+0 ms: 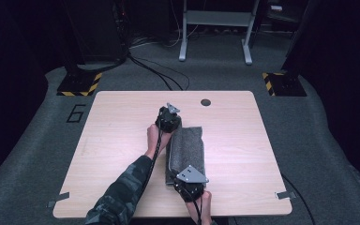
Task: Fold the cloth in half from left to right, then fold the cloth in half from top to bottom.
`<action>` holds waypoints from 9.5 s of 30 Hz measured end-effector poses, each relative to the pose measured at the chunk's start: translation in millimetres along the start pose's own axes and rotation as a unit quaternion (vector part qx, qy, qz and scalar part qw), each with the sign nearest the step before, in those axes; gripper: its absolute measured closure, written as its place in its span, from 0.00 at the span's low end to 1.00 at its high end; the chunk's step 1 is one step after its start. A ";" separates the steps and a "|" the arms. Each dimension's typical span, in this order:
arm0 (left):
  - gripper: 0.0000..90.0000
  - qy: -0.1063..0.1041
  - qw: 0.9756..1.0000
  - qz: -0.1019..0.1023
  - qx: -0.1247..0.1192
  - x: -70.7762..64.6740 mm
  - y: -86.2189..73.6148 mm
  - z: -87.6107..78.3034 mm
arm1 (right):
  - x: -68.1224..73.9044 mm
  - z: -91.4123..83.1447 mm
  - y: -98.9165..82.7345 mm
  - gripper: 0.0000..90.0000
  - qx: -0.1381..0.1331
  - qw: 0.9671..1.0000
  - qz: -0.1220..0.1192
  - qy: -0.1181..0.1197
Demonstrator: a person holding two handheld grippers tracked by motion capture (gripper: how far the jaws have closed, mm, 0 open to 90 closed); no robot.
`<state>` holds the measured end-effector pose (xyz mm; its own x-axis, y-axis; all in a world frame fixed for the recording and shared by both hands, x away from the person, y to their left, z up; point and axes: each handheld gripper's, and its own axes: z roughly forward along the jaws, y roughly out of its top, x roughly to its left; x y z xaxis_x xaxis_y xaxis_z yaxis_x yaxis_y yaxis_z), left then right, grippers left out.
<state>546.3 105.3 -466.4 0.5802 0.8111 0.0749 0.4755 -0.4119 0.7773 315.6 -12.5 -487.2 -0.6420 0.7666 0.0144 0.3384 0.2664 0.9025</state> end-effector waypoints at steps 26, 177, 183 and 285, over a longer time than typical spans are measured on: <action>0.95 -0.039 0.999 0.002 0.006 -25.9 3.4 29.1 | -22.1 -15.9 -20.1 0.96 0.025 0.998 0.005 -0.049; 0.57 -0.035 0.996 -0.023 0.076 35.5 -53.4 11.1 | -204.2 127.2 37.5 0.68 0.189 0.973 0.092 -0.096; 0.61 -0.036 0.996 -0.016 0.077 34.2 -53.6 9.9 | -200.1 128.0 39.3 0.86 0.195 0.973 0.089 -0.084; 0.82 -0.174 0.984 0.029 0.002 -30.8 -118.2 -110.7 | -107.0 -18.5 -18.9 0.89 0.057 0.998 -0.019 -0.001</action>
<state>399.0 175.0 -491.5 0.7979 0.5944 -0.0998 0.4362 -0.4553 0.7761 365.2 -110.3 -497.8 -0.6549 0.7555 -0.0193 0.3902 0.3599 0.8475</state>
